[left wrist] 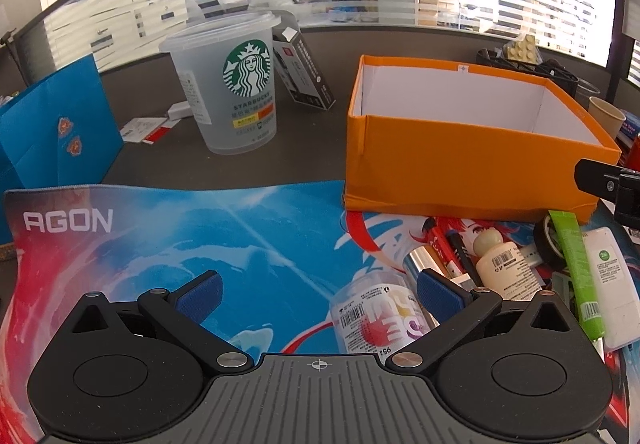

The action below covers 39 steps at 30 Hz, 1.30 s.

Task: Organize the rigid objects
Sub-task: 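Move both grippers toward the cluttered items beside the orange box, then grasp the clear pink-labelled jar with left gripper while right grasps the white box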

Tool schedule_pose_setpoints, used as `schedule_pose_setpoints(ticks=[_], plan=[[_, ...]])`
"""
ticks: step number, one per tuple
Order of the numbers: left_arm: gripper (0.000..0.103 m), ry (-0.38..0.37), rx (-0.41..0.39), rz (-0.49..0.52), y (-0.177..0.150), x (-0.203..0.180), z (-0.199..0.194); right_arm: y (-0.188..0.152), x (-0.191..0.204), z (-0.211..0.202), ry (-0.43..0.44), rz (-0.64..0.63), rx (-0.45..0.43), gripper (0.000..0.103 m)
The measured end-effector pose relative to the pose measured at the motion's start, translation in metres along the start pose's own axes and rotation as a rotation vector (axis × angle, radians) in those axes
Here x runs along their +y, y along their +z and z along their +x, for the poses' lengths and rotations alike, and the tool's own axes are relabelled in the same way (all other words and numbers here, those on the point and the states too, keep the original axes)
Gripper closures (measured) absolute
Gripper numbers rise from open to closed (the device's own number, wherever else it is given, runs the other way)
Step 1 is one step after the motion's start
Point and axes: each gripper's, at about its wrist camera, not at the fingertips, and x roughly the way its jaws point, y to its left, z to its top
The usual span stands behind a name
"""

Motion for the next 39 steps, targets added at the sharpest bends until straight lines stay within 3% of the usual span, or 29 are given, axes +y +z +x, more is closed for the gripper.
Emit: schedule_pose_setpoints(ticks=[5,6,22,27,36,39], plan=[[0.0,0.002,0.003,0.003,0.009,-0.008,0.009,-0.001,-0.003,0.001,-0.002,0.0,0.0,0.0],[0.0,-0.002,0.004,-0.002,-0.002,-0.006,-0.003,0.0,-0.003,0.002,-0.001,0.0,0.0,0.0],[0.0,0.015,0.021,-0.035,-0.007,-0.003,0.002,-0.003,-0.009,0.002,-0.012,-0.016,-0.001,0.0],[0.0,0.018,0.036,-0.071,-0.01,0.002,0.007,-0.013,-0.018,0.008,-0.034,-0.01,0.034,0.0],[0.0,0.03,0.052,-0.032,-0.024,-0.016,0.021,-0.044,-0.037,0.025,-0.081,-0.045,0.11,0.0],[0.0,0.046,0.007,-0.026,-0.032,-0.02,0.02,-0.054,-0.045,0.028,-0.069,-0.028,0.125,0.0]])
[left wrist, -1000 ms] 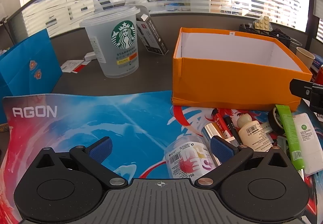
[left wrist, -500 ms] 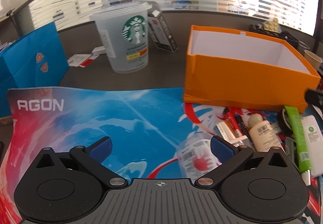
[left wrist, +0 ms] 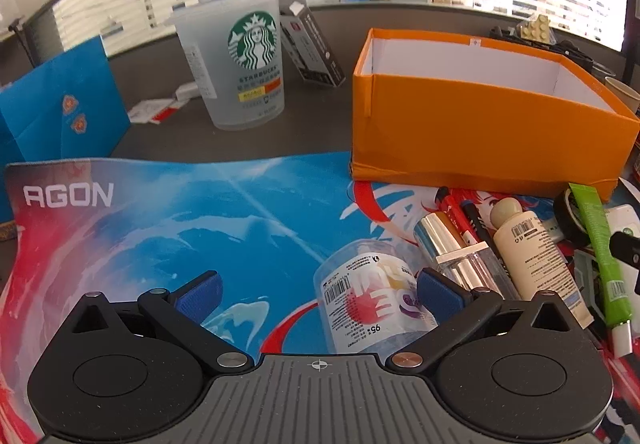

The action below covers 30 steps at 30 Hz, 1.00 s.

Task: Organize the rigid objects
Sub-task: 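Grasp the clear pink-labelled jar with left gripper while right grasps the white box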

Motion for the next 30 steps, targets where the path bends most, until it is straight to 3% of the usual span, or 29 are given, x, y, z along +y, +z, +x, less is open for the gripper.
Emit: schedule_pose_setpoints(ticks=[3,9,13,18,21,26,28,30], plan=[[0.0,0.018,-0.031,-0.002,-0.006,0.003,-0.001,-0.008,-0.003,0.001,-0.003,-0.002,-0.018,0.0],[0.0,0.123,-0.091,-0.006,-0.011,0.015,-0.006,-0.012,-0.016,-0.003,-0.066,0.001,-0.078,0.0],[0.0,0.1,-0.055,-0.023,-0.011,0.023,0.004,-0.015,-0.024,0.005,-0.087,-0.008,-0.029,0.002],[0.0,0.031,-0.045,-0.105,-0.01,0.045,0.017,-0.02,-0.028,0.013,-0.029,0.004,-0.006,0.002],[0.0,0.03,-0.055,-0.115,-0.015,0.051,0.019,-0.026,-0.024,0.015,-0.008,0.005,0.001,0.004],[0.0,0.029,-0.118,-0.103,-0.033,0.06,0.013,-0.031,-0.018,0.017,0.049,-0.025,0.014,0.031],[0.0,-0.008,-0.095,-0.15,-0.037,0.066,0.009,-0.03,-0.017,0.017,0.051,-0.029,0.014,0.031],[0.0,-0.093,-0.042,-0.192,-0.041,0.07,0.004,-0.03,-0.016,0.018,0.049,-0.033,0.017,0.027]])
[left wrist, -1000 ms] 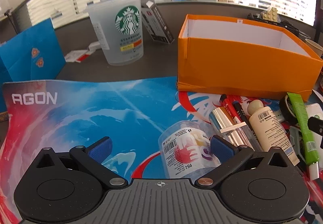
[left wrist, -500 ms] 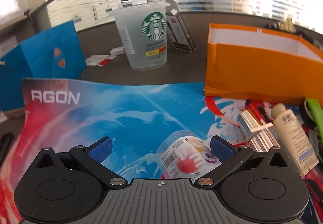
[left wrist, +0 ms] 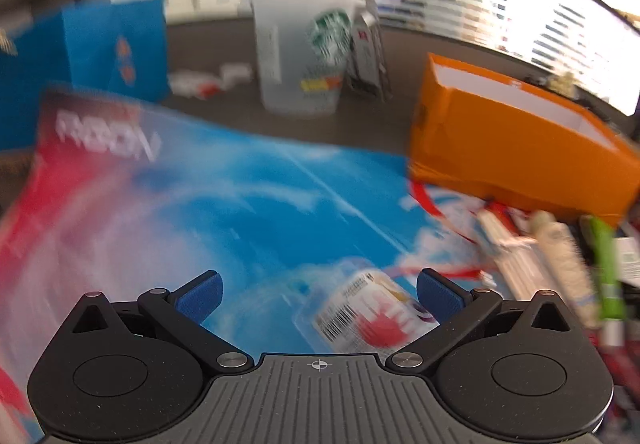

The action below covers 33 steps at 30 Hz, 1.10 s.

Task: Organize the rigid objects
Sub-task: 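Grasp the clear pink-labelled jar with left gripper while right grasps the white box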

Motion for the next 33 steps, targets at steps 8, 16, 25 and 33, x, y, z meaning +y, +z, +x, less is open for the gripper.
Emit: schedule_pose_setpoints(ticks=[8,16,25,33], plan=[[0.0,-0.023,0.016,-0.04,0.0,-0.012,-0.014,-0.003,-0.002,0.001,0.002,0.009,0.011,0.016],[0.003,-0.057,0.085,-0.02,-0.011,-0.031,0.014,-0.004,-0.007,0.002,0.027,-0.004,0.029,0.006],[0.035,-0.1,-0.004,0.068,-0.016,-0.033,0.014,-0.005,0.001,-0.006,0.057,-0.048,-0.01,0.049],[0.038,-0.127,-0.03,0.077,-0.011,-0.024,0.006,-0.009,-0.008,-0.014,0.06,-0.034,-0.047,0.053]])
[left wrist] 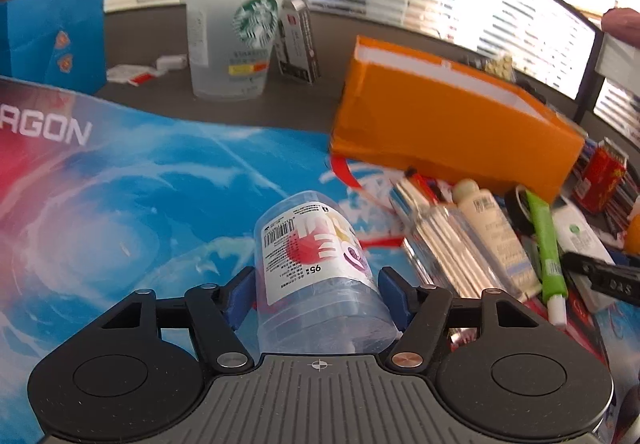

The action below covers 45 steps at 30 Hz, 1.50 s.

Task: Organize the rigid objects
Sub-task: 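Grasp the clear pink-labelled jar with left gripper while right grasps the white box, then carry jar and white box into the orange box and open both grippers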

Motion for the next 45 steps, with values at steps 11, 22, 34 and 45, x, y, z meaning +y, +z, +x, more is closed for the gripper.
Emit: schedule_pose_setpoints(ticks=[11,22,34,45], plan=[[0.038,-0.034,-0.072,-0.024,0.04,0.005,-0.01,0.004,-0.048,-0.003,0.239,0.365,0.027,0.053],[0.038,-0.176,-0.134,0.065,0.111,-0.021,-0.013,0.042,-0.056,-0.021,0.362,0.465,-0.072,0.053],[0.037,-0.212,0.065,0.178,0.2,-0.093,0.088,0.158,-0.05,0.042,0.389,0.388,-0.069,0.053],[0.037,-0.111,0.252,0.284,0.187,-0.124,0.18,0.186,0.002,0.148,0.156,0.079,0.242,0.053]])
